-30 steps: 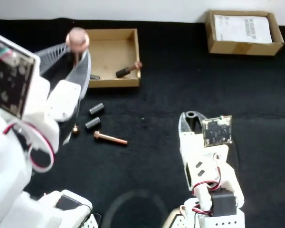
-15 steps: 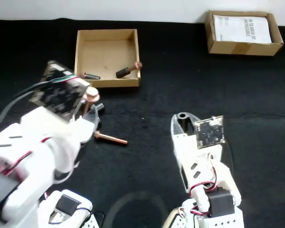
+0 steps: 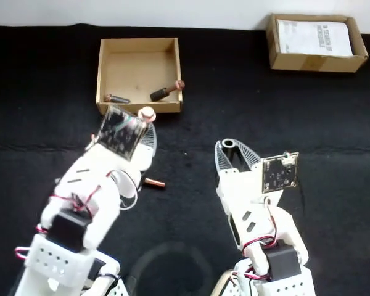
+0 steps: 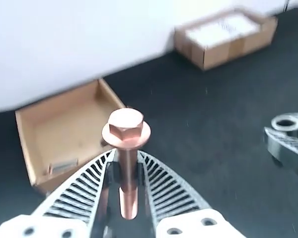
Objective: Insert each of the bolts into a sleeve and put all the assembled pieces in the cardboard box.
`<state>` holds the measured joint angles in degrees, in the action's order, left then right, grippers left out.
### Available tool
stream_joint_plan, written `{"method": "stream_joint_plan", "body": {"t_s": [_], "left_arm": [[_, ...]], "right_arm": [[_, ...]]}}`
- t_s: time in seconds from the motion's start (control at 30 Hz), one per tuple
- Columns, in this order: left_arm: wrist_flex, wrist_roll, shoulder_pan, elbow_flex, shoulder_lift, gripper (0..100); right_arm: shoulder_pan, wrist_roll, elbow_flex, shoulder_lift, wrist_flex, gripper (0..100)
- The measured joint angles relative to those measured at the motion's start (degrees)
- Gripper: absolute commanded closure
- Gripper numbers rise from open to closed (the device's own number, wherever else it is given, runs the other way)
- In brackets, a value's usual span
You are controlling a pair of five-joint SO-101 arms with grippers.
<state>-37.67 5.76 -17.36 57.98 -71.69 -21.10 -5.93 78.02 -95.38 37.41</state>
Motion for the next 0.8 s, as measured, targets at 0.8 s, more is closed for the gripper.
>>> {"method": "stream_joint_plan", "body": {"t_s": [0.8], "left_arm": [[25.76,-1.32,-22.07,8.88,-1.49,99]], "right_arm": [[-3.96,-0.70,10.46,0.00,-0.18,99.1]]}}
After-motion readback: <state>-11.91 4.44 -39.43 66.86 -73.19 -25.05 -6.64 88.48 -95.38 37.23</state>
